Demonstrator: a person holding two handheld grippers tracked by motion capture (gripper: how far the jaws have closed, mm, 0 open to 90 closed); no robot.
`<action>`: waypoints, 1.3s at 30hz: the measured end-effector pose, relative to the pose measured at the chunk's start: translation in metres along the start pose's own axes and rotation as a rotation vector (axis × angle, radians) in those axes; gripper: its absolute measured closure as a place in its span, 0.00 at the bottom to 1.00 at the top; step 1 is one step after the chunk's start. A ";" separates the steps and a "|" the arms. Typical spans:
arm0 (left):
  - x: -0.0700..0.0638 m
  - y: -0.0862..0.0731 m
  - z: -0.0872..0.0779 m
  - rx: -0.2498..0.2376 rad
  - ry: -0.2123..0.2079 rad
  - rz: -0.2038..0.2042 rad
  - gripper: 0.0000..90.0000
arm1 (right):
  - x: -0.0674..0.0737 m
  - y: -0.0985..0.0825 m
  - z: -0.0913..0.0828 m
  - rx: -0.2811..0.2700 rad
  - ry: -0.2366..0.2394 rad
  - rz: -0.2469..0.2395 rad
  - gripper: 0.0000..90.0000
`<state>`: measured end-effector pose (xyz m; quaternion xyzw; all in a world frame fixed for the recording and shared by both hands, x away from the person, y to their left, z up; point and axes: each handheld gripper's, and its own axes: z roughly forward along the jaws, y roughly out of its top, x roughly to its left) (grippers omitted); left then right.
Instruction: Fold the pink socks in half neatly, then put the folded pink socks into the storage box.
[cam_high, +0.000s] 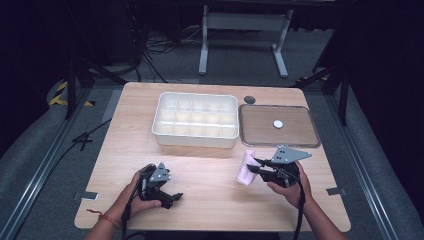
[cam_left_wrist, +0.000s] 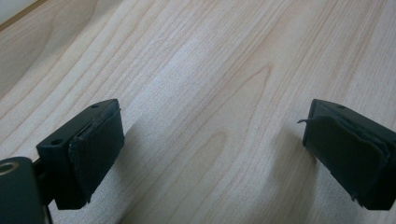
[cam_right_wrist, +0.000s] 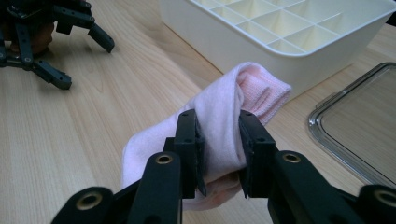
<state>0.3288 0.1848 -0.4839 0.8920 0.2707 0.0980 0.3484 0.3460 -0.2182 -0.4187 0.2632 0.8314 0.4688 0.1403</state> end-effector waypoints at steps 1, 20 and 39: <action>0.000 0.000 0.000 -0.001 0.000 -0.001 0.06 | 0.000 0.000 -0.001 -0.003 -0.002 0.004 0.80; 0.001 0.000 0.000 0.002 -0.007 0.001 0.06 | -0.006 0.003 -0.011 -0.041 -0.044 0.009 0.80; 0.001 0.001 0.001 0.005 -0.003 0.009 0.05 | -0.013 0.030 -0.020 -0.096 -0.092 -0.043 0.80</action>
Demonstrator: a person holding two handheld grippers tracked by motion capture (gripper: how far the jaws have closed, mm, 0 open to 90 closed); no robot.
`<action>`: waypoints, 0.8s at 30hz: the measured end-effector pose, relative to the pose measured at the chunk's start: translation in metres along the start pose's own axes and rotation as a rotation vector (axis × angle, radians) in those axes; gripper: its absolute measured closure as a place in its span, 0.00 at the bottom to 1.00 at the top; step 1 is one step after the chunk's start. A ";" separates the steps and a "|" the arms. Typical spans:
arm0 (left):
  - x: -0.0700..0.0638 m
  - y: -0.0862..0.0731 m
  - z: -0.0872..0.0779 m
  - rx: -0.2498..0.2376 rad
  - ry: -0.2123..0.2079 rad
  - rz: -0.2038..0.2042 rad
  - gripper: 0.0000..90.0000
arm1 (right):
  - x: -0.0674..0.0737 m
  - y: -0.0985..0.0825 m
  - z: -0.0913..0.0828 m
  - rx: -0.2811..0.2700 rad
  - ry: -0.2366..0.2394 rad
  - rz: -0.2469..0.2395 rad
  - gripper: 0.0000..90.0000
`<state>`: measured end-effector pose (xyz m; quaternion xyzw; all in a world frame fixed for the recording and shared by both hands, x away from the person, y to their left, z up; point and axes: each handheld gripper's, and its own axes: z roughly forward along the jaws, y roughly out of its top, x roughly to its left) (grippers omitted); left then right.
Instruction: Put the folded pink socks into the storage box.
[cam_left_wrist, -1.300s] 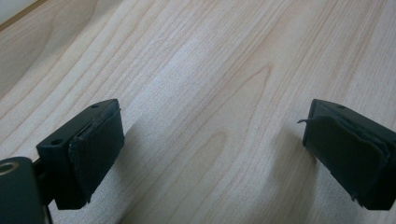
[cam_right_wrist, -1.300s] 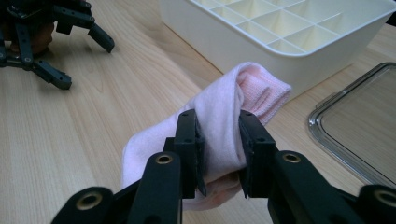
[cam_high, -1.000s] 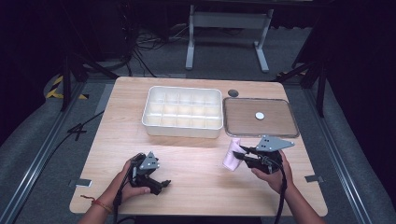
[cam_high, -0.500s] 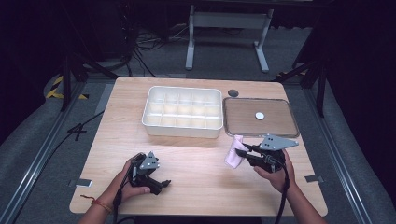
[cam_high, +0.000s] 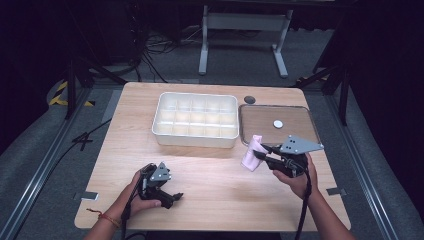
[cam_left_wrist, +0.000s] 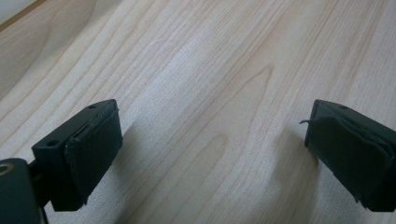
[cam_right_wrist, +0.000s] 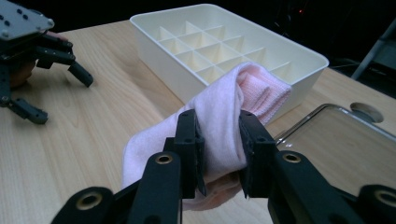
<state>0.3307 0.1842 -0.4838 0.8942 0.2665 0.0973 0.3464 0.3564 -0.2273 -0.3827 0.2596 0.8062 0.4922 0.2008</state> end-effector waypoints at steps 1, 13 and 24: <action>0.000 0.000 0.000 0.000 0.000 0.000 0.05 | -0.003 0.004 0.000 -0.004 -0.006 -0.002 0.80; 0.000 0.000 0.000 -0.001 0.001 0.000 0.05 | -0.018 0.036 -0.002 -0.025 -0.051 -0.063 0.80; 0.000 0.000 0.000 0.000 0.001 0.000 0.05 | -0.023 0.056 0.012 -0.007 -0.071 -0.097 0.80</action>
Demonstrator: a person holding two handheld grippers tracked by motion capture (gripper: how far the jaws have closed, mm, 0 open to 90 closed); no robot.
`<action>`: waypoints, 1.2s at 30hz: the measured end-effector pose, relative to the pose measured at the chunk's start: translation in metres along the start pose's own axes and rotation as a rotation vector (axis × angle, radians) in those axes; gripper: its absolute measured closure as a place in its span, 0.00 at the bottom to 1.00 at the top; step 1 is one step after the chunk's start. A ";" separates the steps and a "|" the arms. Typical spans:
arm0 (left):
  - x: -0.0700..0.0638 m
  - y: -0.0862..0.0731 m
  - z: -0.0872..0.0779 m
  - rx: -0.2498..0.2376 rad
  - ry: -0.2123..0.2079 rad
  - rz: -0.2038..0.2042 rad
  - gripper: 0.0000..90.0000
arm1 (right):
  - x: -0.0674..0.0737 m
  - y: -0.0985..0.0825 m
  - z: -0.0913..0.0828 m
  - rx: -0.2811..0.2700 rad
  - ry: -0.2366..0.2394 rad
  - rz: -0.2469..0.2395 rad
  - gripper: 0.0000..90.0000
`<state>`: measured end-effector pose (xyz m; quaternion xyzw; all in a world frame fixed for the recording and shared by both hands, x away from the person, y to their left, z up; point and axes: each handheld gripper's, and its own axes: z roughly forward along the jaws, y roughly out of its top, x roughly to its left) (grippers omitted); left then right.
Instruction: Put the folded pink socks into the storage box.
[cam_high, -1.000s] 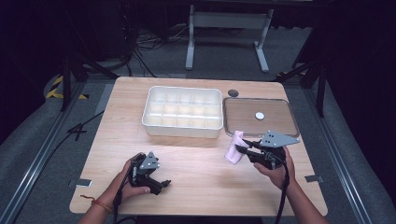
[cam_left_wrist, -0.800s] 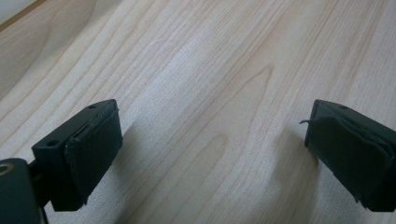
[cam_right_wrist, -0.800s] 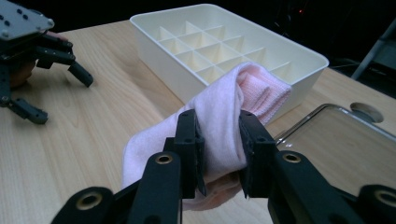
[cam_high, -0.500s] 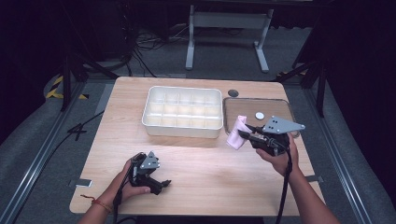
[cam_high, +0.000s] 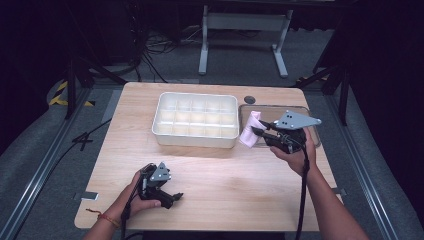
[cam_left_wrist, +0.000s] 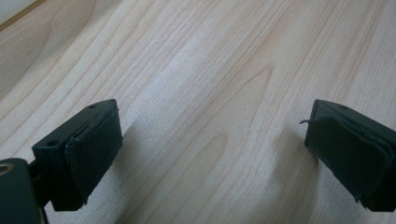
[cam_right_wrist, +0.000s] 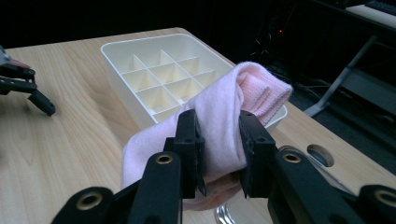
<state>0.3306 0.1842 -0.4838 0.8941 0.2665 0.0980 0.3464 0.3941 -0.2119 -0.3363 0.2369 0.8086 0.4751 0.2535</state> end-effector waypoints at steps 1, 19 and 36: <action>0.000 0.000 0.000 0.000 0.000 0.000 0.05 | -0.001 0.001 0.001 0.000 -0.005 -0.002 0.80; 0.000 0.000 0.000 -0.003 -0.001 -0.004 0.05 | -0.009 0.024 0.029 0.025 -0.012 -0.021 0.80; 0.000 0.000 0.000 -0.003 0.000 -0.004 0.05 | -0.003 0.030 0.061 0.069 -0.006 -0.056 0.80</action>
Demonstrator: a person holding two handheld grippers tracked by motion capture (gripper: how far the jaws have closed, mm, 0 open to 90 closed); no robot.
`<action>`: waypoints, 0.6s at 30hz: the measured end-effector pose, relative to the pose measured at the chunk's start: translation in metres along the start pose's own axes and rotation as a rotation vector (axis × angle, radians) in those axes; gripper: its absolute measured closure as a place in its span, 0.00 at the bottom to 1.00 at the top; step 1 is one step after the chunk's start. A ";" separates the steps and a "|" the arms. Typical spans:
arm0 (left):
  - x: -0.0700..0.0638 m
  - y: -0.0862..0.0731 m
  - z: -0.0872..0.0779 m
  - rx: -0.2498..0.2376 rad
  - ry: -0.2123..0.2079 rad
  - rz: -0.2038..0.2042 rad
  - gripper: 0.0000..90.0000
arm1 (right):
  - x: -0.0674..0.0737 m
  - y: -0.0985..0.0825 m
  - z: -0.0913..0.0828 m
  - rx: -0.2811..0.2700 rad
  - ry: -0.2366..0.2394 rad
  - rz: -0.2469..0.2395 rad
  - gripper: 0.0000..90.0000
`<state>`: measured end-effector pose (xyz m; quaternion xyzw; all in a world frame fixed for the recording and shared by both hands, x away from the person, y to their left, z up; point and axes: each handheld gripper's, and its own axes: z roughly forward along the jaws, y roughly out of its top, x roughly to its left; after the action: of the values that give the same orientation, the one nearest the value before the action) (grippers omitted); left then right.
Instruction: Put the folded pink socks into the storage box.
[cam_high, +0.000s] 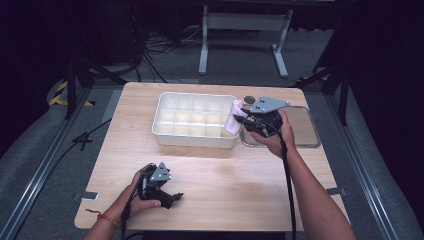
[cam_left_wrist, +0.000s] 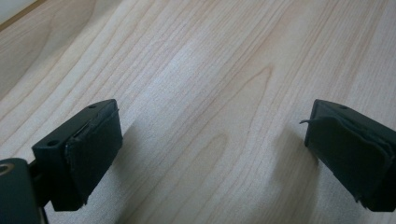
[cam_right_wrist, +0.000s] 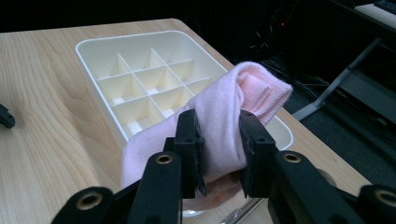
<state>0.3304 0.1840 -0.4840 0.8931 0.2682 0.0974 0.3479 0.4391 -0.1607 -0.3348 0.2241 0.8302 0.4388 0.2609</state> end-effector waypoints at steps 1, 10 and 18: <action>0.000 0.000 0.000 0.000 0.000 0.001 0.05 | 0.000 0.000 0.002 0.003 -0.001 -0.005 0.80; 0.000 0.000 0.000 -0.001 -0.002 -0.001 0.05 | 0.002 0.001 0.017 0.039 -0.014 -0.032 0.80; 0.000 0.000 0.000 0.000 -0.001 -0.001 0.05 | 0.004 0.001 0.029 0.069 -0.020 -0.053 0.80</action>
<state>0.3302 0.1840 -0.4840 0.8929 0.2686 0.0968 0.3481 0.4543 -0.1399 -0.3485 0.2152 0.8479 0.4004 0.2727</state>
